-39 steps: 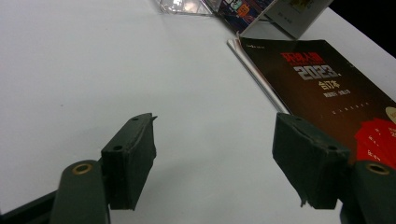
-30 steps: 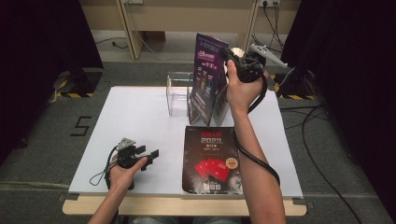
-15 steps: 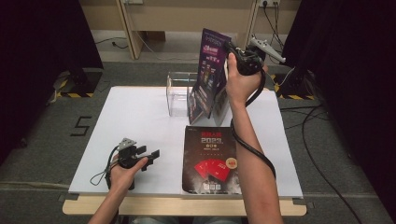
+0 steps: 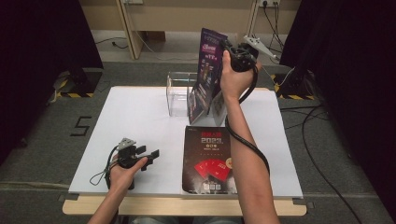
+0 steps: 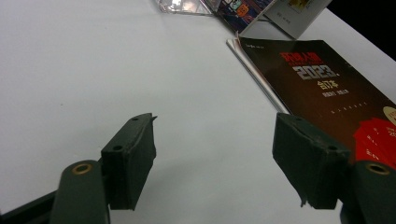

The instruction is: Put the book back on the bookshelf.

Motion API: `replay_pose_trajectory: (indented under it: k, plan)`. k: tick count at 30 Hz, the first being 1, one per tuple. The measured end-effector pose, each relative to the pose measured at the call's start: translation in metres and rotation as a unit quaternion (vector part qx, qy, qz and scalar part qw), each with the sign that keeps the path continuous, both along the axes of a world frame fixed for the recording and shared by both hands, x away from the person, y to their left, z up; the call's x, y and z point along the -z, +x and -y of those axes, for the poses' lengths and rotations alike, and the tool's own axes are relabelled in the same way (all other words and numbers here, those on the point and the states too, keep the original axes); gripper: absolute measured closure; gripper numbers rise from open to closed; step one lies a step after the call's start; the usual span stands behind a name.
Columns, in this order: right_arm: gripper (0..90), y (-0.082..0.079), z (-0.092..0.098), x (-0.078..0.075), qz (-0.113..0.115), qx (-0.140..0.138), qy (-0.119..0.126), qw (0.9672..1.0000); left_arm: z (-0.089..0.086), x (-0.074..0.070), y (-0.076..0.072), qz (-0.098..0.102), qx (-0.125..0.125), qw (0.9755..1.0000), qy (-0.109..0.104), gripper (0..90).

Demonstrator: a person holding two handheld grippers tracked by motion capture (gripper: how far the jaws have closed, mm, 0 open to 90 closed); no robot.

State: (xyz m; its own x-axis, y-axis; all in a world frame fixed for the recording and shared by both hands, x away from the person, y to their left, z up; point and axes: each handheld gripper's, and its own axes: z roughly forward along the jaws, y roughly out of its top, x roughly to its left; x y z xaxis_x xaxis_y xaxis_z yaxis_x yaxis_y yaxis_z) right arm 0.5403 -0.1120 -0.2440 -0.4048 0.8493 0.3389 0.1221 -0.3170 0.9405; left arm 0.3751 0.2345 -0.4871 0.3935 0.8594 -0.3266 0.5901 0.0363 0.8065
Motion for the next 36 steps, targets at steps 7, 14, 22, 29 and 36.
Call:
replay_pose_trajectory:
  k: [7,14,22,29,36]
  plan:
    - [84.7,0.010,-0.008,0.015,-0.015,0.000,-0.004,0.9999,-0.001,0.001,0.000,-0.001,0.000,1.0000,-0.002,29.0]
    - [84.6,0.008,-0.010,0.032,-0.022,-0.002,-0.019,0.9996,-0.001,0.001,0.000,-0.002,0.000,1.0000,-0.002,29.0]
    - [84.2,-0.001,-0.006,0.048,-0.028,-0.008,-0.033,0.9990,0.001,0.002,0.000,-0.002,0.003,1.0000,0.000,29.0]
    - [83.2,-0.011,-0.002,0.054,-0.027,-0.015,-0.045,0.9985,0.004,0.003,0.000,-0.004,0.005,1.0000,0.001,29.0]
    - [81.0,-0.021,0.005,0.055,-0.050,-0.033,-0.050,0.9970,0.004,0.003,0.000,-0.004,0.005,1.0000,0.001,29.0]
